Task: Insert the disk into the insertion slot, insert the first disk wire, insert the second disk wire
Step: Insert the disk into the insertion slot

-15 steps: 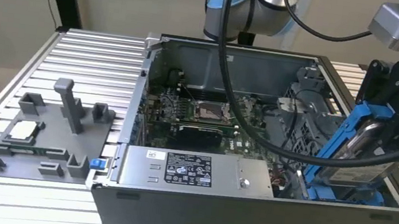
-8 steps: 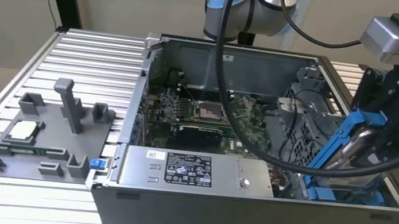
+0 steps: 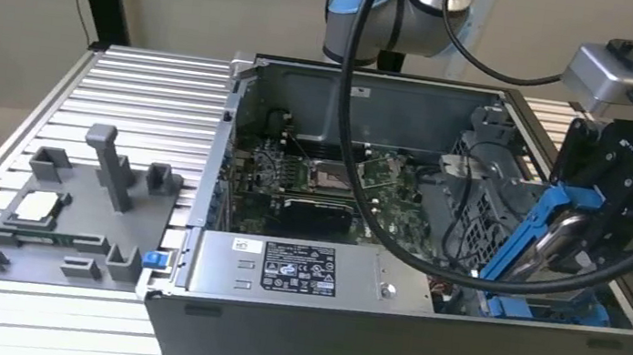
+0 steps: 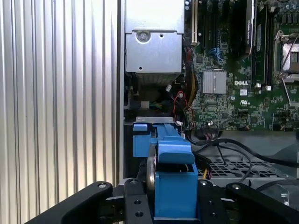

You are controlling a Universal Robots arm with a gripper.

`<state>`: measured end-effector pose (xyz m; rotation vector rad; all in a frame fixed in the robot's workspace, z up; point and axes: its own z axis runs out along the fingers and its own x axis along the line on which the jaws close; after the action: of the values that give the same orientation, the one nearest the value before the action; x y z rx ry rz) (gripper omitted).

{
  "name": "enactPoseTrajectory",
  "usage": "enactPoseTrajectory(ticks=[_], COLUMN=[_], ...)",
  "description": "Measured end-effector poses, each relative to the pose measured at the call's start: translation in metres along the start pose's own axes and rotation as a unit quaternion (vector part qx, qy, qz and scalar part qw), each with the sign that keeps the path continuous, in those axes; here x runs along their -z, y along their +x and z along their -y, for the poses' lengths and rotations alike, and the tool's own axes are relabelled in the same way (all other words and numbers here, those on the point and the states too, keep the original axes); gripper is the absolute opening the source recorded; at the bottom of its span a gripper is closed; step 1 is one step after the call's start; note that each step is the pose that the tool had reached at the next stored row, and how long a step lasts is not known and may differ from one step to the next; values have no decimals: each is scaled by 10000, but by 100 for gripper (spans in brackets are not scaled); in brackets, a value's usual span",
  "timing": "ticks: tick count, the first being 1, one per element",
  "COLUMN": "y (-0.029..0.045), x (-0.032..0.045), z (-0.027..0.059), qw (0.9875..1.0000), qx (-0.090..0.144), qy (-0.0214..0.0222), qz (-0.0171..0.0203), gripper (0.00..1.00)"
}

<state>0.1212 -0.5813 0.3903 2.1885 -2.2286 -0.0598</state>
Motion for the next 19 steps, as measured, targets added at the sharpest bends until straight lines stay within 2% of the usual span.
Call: enactPoseTrajectory(ticks=[2,3,12,19], y=[0,0,-3,-76], x=[1,1,-6,-8], z=[0,0,7,133], qw=[10000,10000,10000,10000], qx=[0,0,0,0], qy=[0,0,0,0], qz=[-2,-2,3,1], gripper=[0,100,100,100])
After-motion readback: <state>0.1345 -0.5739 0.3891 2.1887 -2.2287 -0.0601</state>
